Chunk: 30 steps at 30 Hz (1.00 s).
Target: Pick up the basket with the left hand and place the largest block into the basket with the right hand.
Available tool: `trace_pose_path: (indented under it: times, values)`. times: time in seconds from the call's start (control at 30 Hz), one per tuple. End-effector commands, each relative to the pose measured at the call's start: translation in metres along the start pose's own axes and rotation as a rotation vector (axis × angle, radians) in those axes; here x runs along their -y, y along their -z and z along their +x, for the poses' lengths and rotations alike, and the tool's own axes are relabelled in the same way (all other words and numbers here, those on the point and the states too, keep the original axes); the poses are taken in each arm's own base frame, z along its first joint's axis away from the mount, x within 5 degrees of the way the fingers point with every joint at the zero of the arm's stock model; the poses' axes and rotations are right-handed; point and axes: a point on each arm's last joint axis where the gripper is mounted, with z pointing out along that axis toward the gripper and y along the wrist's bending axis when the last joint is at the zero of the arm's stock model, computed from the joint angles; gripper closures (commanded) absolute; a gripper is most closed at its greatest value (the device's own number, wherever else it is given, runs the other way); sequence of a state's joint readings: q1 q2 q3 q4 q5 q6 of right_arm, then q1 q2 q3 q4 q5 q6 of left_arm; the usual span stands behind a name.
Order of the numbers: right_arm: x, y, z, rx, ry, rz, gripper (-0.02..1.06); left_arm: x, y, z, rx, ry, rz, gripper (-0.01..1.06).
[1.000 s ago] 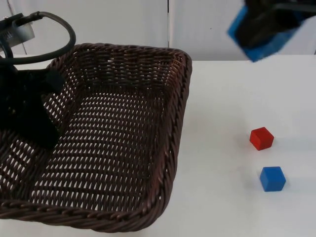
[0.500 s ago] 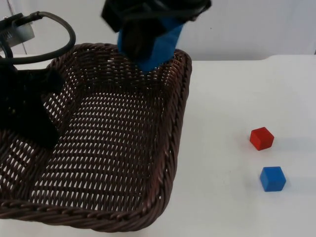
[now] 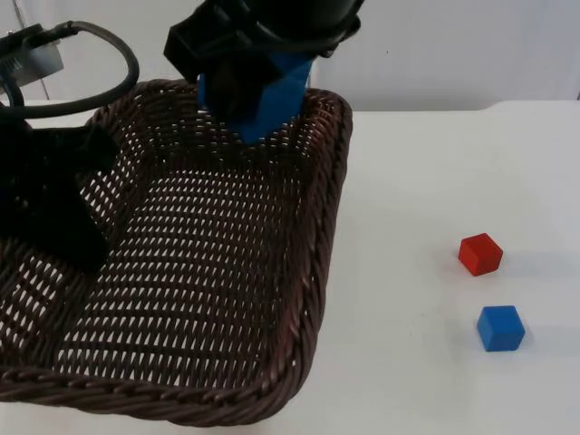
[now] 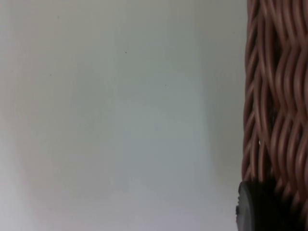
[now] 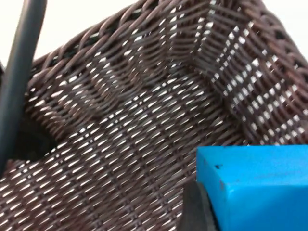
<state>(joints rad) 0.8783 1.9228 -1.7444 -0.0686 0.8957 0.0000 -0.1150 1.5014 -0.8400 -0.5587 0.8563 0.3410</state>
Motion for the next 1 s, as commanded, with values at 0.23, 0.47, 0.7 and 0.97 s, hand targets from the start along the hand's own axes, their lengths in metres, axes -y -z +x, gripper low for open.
trace_pose_path:
  times: [0.23, 0.47, 0.7, 0.97]
  values:
    - [-0.002, -0.018, 0.0, -0.003, 0.019, -0.002, 1.05, 0.004, 0.004, -0.001, 0.023, 0.003, 0.018, 1.05]
    - [-0.006, -0.043, 0.007, -0.058, 0.005, -0.027, 1.03, 0.004, 0.004, -0.001, 0.023, 0.003, 0.018, 1.05]
    - [-0.008, -0.044, 0.006, -0.049, -0.009, -0.042, 0.62, 0.004, 0.004, -0.001, 0.023, 0.003, 0.018, 1.05]
    - [-0.008, -0.044, 0.006, -0.047, -0.011, -0.044, 0.26, 0.004, 0.004, -0.001, 0.023, 0.003, 0.018, 1.05]
